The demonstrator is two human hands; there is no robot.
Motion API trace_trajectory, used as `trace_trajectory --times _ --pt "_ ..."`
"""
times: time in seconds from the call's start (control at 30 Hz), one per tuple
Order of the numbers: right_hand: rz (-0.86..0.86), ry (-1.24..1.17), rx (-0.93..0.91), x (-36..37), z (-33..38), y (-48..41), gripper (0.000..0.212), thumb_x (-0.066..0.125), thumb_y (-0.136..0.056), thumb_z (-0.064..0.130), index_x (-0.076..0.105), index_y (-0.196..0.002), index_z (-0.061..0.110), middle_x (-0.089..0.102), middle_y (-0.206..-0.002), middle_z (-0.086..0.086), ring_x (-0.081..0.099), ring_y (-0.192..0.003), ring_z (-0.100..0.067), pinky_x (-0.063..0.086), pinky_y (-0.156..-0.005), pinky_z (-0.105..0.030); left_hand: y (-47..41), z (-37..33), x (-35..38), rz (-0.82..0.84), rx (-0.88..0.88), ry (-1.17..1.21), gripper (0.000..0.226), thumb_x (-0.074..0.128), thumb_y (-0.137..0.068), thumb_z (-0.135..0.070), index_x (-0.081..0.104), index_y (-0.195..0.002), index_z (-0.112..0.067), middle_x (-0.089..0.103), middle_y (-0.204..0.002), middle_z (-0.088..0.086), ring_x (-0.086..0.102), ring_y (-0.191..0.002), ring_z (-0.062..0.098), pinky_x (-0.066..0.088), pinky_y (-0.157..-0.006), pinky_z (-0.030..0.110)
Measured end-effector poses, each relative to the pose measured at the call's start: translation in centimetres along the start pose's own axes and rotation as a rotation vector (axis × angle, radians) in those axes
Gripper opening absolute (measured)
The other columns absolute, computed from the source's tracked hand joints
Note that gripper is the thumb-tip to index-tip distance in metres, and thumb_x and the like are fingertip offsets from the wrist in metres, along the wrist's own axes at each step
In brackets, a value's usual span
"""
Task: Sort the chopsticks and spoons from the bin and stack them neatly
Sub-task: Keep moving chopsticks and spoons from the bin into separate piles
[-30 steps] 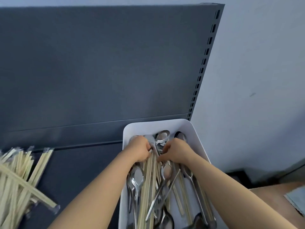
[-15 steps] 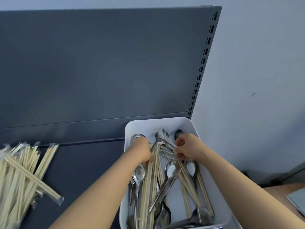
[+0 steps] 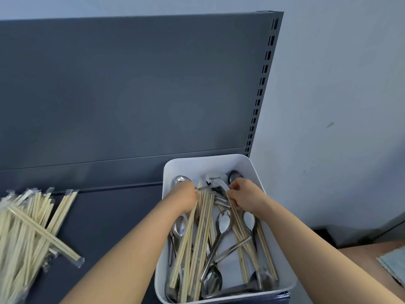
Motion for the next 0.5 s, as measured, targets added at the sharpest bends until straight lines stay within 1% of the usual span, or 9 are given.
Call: trace_trajectory --times 0.07,0.1,0.2,0.27,0.3,0.37,0.4,0.43,0.5 --pt "0.009 0.023 0.016 0.3 -0.1 -0.2 0.017 0.045 -0.092 0.008 0.048 -0.075 0.011 0.051 -0.062 -0.006 0.042 -0.055 -0.019 0.037 -0.054 -0.029 0.4 0.0 0.1 0.005 0.000 -0.037 0.022 0.043 -0.100 -0.015 0.058 -0.092 -0.002 0.044 -0.068 0.002 0.045 -0.063 0.016 0.033 -0.052 0.024" --pt "0.013 0.030 0.018 0.4 -0.2 -0.2 0.020 0.043 -0.092 0.007 0.046 -0.072 0.010 0.048 -0.062 -0.007 0.040 -0.055 -0.020 0.036 -0.054 -0.030 0.8 0.0 0.0 0.007 0.003 -0.068 0.022 0.041 -0.100 -0.011 0.060 -0.099 0.000 0.046 -0.072 0.002 0.047 -0.069 0.016 0.035 -0.057 0.024" --pt "-0.001 0.033 0.003 0.3 -0.2 0.0 0.023 0.037 -0.092 0.006 0.039 -0.070 0.012 0.038 -0.059 -0.004 0.031 -0.053 -0.019 0.027 -0.049 -0.027 1.6 -0.5 -0.5 -0.019 0.024 -0.064 0.027 0.038 -0.097 -0.002 0.057 -0.116 0.000 0.057 -0.094 0.006 0.053 -0.087 0.021 0.040 -0.071 0.028" --pt "-0.016 -0.059 -0.016 0.1 -0.3 0.0 0.025 0.034 -0.092 0.005 0.037 -0.069 0.013 0.035 -0.058 -0.001 0.028 -0.051 -0.017 0.023 -0.047 -0.025 2.2 -0.6 -1.2 -0.067 0.028 -0.012 0.029 0.038 -0.099 -0.008 0.060 -0.116 0.000 0.063 -0.111 0.013 0.059 -0.102 0.028 0.044 -0.081 0.031" --pt "-0.022 -0.119 -0.020 -0.1 -0.2 0.0 0.026 0.033 -0.092 0.005 0.038 -0.068 0.013 0.036 -0.059 -0.001 0.028 -0.051 -0.016 0.023 -0.046 -0.025 2.6 -0.5 -1.7 -0.113 0.038 0.038 0.031 0.037 -0.100 -0.011 0.063 -0.114 -0.001 0.064 -0.114 0.015 0.060 -0.104 0.030 0.045 -0.081 0.030" --pt "-0.041 -0.208 -0.037 -0.5 0.4 0.3 0.029 0.032 -0.094 0.009 0.046 -0.069 0.014 0.041 -0.061 -0.003 0.031 -0.050 -0.016 0.025 -0.047 -0.027 3.7 -0.4 -2.8 -0.214 0.075 0.133 0.036 0.033 -0.102 -0.014 0.066 -0.114 -0.005 0.066 -0.112 0.012 0.061 -0.101 0.030 0.041 -0.071 0.027" --pt "-0.053 -0.244 -0.052 -0.7 1.1 0.5 0.031 0.030 -0.095 0.011 0.052 -0.074 0.014 0.045 -0.062 -0.002 0.034 -0.048 -0.015 0.027 -0.046 -0.026 4.3 -0.3 -3.3 -0.247 0.092 0.166 0.037 0.031 -0.103 -0.015 0.066 -0.114 -0.007 0.066 -0.107 0.009 0.061 -0.098 0.030 0.037 -0.066 0.025" --pt "-0.064 -0.275 -0.067 -0.9 2.0 0.9 0.032 0.029 -0.097 0.013 0.057 -0.082 0.013 0.048 -0.062 0.000 0.037 -0.045 -0.012 0.029 -0.044 -0.025 5.0 -0.2 -3.9 -0.285 0.109 0.186 0.037 0.031 -0.103 -0.016 0.065 -0.113 -0.008 0.065 -0.099 0.006 0.061 -0.093 0.029 0.035 -0.062 0.026" --pt "-0.069 -0.323 -0.116 -0.9 4.2 1.7 0.033 0.027 -0.100 0.014 0.060 -0.096 0.009 0.052 -0.065 0.001 0.040 -0.045 -0.008 0.031 -0.045 -0.022 6.4 0.2 -5.0 -0.378 0.132 0.234 0.035 0.031 -0.104 -0.020 0.064 -0.099 -0.009 0.057 -0.082 0.002 0.054 -0.073 0.022 0.033 -0.058 0.027"
Point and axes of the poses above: each hand's wrist, its own y-axis away from the middle knuckle, its own x-axis out of the palm, z = x × y, the point moved 4 cm from there along -y, towards the middle knuckle
